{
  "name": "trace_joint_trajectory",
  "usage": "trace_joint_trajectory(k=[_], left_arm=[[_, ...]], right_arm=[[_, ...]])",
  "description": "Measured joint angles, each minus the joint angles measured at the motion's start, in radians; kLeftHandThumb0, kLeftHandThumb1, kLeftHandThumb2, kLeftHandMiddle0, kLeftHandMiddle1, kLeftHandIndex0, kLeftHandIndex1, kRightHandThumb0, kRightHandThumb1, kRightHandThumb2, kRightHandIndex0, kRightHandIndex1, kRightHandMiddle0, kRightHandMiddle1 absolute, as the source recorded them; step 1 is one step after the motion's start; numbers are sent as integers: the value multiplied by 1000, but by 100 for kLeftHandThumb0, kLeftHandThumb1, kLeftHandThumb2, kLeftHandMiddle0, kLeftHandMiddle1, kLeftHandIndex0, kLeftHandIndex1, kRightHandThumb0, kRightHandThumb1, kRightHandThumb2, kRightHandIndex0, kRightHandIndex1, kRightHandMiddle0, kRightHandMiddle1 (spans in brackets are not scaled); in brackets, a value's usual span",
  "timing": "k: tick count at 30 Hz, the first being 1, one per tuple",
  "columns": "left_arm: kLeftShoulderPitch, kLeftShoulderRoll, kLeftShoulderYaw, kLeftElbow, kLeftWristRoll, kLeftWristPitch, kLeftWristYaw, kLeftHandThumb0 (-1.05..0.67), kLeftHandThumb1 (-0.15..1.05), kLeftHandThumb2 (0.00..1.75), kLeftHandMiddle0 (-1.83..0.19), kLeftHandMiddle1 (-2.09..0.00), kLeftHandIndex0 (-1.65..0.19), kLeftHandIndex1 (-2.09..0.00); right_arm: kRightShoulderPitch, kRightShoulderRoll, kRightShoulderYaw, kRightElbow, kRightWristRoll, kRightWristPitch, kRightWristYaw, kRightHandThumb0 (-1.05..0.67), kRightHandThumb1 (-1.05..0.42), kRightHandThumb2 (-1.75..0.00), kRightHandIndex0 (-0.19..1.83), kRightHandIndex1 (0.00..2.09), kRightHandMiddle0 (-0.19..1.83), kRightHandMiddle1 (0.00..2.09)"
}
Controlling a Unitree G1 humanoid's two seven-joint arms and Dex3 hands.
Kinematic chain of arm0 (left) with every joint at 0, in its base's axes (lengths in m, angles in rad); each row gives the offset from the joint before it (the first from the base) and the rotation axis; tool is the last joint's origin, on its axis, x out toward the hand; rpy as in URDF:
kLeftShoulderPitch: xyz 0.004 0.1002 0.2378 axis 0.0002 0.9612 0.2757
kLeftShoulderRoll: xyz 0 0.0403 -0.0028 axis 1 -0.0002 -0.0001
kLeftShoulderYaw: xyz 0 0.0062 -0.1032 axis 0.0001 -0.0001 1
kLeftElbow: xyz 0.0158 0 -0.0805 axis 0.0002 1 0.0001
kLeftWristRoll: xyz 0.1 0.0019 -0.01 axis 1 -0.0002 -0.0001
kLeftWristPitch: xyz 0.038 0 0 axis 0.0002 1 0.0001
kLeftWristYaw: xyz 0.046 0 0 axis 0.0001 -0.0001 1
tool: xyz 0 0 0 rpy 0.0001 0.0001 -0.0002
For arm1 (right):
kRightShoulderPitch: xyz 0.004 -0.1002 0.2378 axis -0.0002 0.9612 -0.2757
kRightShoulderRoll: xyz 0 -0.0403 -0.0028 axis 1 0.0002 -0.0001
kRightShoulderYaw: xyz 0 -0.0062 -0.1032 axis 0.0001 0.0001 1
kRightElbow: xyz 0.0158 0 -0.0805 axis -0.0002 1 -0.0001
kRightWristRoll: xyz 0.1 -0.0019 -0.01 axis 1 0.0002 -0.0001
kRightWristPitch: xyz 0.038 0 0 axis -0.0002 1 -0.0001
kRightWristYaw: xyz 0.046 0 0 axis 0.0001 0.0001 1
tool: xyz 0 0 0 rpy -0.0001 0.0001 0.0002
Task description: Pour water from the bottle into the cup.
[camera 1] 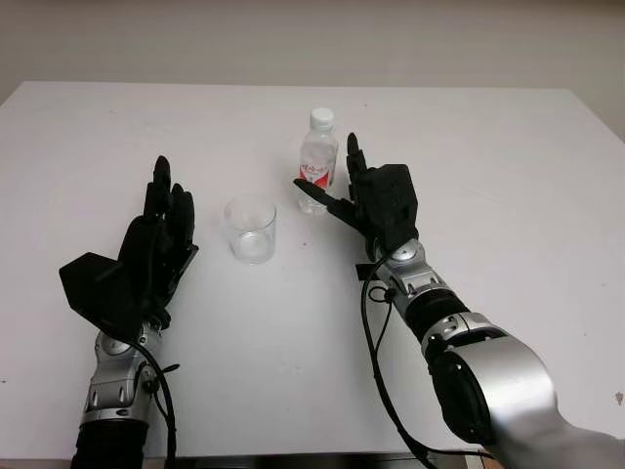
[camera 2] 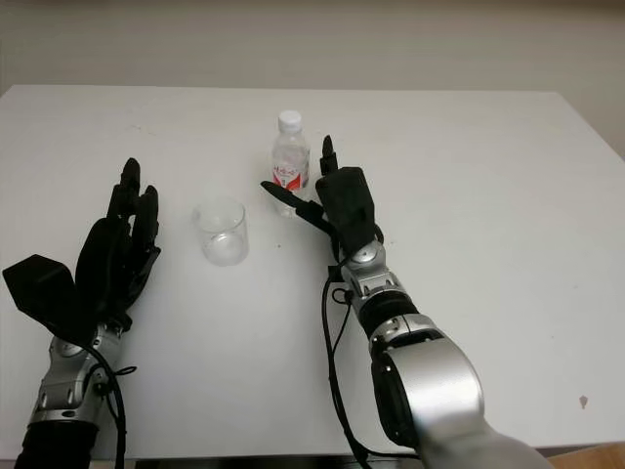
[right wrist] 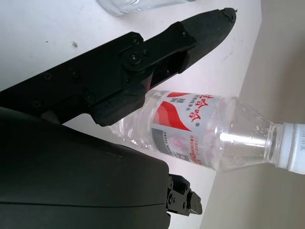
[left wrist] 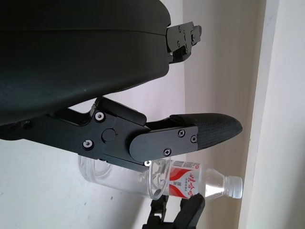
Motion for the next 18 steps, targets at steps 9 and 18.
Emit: trace_joint_trajectory(k=[9,18], left_arm=[[5,1,0,-2,2,9,0,-75,105,55,14,-6,15,-6],[5,6,7,1,3,9,-5,-76,105,53,12,-6,13,-7]], right_arm=[[-28,27,-23,33,5,3,-37,-86,-86,-4,-16,3,-18,1],[-28,60,-87,53,41,-34,-98,-67,-83,-5,-2,10,0,10]])
